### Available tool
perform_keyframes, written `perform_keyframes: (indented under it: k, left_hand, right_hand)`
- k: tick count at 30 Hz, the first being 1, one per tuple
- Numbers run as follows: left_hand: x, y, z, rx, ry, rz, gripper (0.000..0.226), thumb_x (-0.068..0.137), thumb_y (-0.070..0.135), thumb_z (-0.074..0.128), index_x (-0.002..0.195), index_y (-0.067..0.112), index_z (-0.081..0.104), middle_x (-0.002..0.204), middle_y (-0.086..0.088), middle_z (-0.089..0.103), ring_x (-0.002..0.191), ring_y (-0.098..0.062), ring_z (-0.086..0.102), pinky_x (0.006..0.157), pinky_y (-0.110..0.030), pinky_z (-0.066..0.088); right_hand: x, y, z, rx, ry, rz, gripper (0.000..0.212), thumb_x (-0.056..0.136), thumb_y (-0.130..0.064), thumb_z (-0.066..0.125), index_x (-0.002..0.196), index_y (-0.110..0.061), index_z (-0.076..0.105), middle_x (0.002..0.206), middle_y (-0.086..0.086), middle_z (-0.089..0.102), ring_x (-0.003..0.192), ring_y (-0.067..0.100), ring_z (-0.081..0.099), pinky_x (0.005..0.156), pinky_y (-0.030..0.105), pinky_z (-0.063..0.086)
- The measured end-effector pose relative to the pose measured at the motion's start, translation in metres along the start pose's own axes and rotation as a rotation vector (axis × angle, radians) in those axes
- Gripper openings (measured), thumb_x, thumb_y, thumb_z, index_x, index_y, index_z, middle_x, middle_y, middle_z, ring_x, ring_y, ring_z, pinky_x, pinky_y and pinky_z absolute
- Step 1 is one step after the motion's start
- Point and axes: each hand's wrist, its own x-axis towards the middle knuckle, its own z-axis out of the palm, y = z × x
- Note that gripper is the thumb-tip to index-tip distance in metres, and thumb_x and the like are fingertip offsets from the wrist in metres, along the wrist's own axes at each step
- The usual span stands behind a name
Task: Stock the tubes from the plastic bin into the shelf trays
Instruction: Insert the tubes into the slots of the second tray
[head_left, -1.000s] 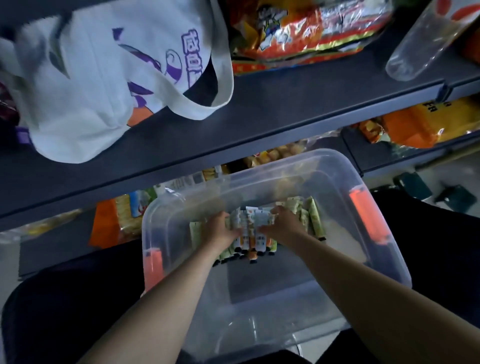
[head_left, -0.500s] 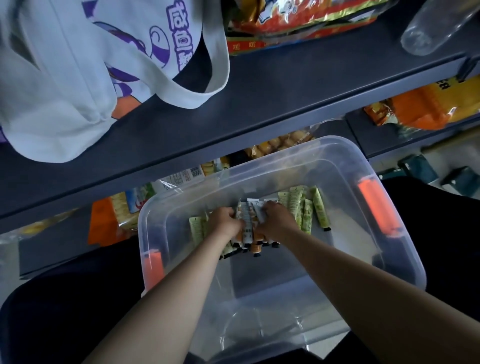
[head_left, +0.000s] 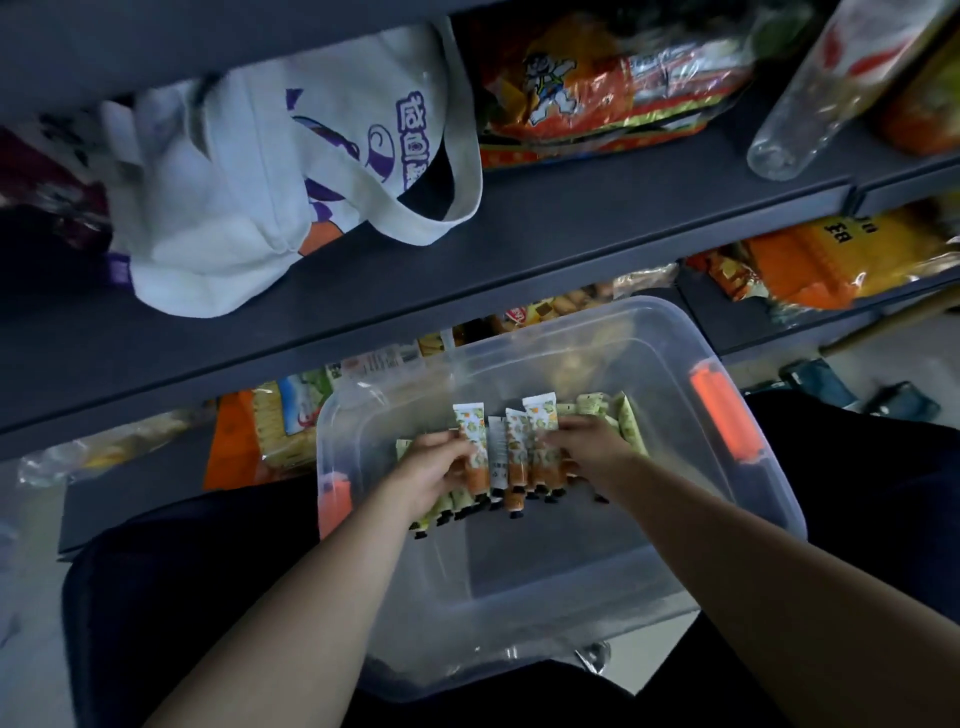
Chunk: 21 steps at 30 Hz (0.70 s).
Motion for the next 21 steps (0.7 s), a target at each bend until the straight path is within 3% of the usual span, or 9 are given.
perform_keyframes:
  k: [2,4,5,8,10,13,16,19,21]
  left_hand:
    - [-0.012,0.006,0.0,-0.026,-0.02,0.035,0.019,0.086,-0.006,0.055,0.073,0.007,0.059,0.07,-0.009,0.058,0.063,-0.019,0.056,0.051,-0.026,0.051]
    - [-0.024,0.014,-0.002,-0.032,-0.046,0.069,0.013,0.085,-0.003,0.059,0.078,0.008,0.061,0.076,-0.008,0.063,0.07,-0.019,0.06,0.063,-0.029,0.052]
    - [-0.031,0.019,-0.003,-0.028,-0.057,0.095,0.011,0.084,-0.002,0.062,0.08,0.009,0.062,0.078,-0.007,0.064,0.072,-0.018,0.061,0.065,-0.028,0.052]
    - [-0.055,0.033,-0.006,-0.034,-0.078,0.195,0.011,0.083,-0.001,0.064,0.078,0.009,0.062,0.076,-0.004,0.063,0.07,-0.014,0.059,0.065,-0.025,0.05]
    - [-0.073,0.044,-0.008,-0.032,-0.084,0.257,0.011,0.083,0.001,0.065,0.077,0.009,0.061,0.074,-0.003,0.063,0.067,-0.013,0.059,0.063,-0.023,0.052]
    - [-0.103,0.064,-0.013,-0.027,-0.094,0.367,0.009,0.083,0.0,0.065,0.081,0.008,0.062,0.074,-0.004,0.065,0.063,-0.012,0.062,0.058,-0.021,0.056]
    - [-0.136,0.09,-0.022,0.04,-0.121,0.479,0.011,0.083,-0.004,0.063,0.087,0.006,0.062,0.081,-0.005,0.064,0.074,-0.013,0.061,0.065,-0.019,0.055]
    - [-0.167,0.12,-0.036,0.131,-0.138,0.573,0.018,0.083,-0.004,0.063,0.098,0.004,0.063,0.088,-0.005,0.066,0.082,-0.014,0.063,0.074,-0.021,0.055]
    - [-0.187,0.139,-0.044,0.188,-0.142,0.628,0.021,0.082,-0.005,0.064,0.1,0.006,0.063,0.094,-0.006,0.067,0.088,-0.015,0.064,0.083,-0.025,0.054]
  right_hand:
    - [-0.009,-0.008,-0.003,0.0,-0.024,-0.059,0.01,0.081,-0.016,0.072,0.083,-0.008,0.065,0.078,0.015,0.063,0.069,0.022,0.058,0.06,0.03,0.052]
    - [-0.022,-0.023,-0.005,-0.012,-0.057,-0.122,0.011,0.082,-0.019,0.071,0.083,-0.011,0.064,0.088,0.015,0.066,0.083,0.024,0.062,0.08,0.038,0.054]
    - [-0.028,-0.031,-0.006,-0.019,-0.071,-0.161,0.013,0.082,-0.018,0.071,0.08,-0.011,0.06,0.084,0.013,0.062,0.083,0.022,0.059,0.083,0.036,0.052]
    - [-0.053,-0.062,-0.006,-0.073,-0.098,-0.267,0.027,0.083,-0.017,0.07,0.071,-0.014,0.046,0.07,0.005,0.041,0.071,0.015,0.047,0.07,0.024,0.046]
    - [-0.07,-0.083,-0.006,-0.119,-0.113,-0.313,0.024,0.083,-0.016,0.071,0.073,-0.011,0.049,0.07,0.003,0.045,0.07,0.011,0.051,0.064,0.017,0.046]
    - [-0.096,-0.116,-0.005,-0.189,-0.148,-0.399,0.024,0.079,-0.014,0.074,0.088,0.003,0.061,0.075,0.006,0.061,0.078,0.014,0.061,0.072,0.023,0.051]
    - [-0.133,-0.154,-0.001,-0.28,-0.141,-0.502,0.032,0.077,-0.005,0.074,0.1,0.013,0.06,0.089,0.015,0.068,0.083,0.018,0.067,0.083,0.029,0.056]
    - [-0.171,-0.188,0.004,-0.391,-0.168,-0.632,0.012,0.079,-0.001,0.071,0.086,0.001,0.061,0.081,0.005,0.066,0.077,0.013,0.065,0.088,0.03,0.054]
    - [-0.195,-0.206,0.007,-0.458,-0.194,-0.733,0.011,0.08,0.0,0.07,0.089,-0.004,0.064,0.083,0.004,0.068,0.075,0.01,0.065,0.083,0.025,0.056]
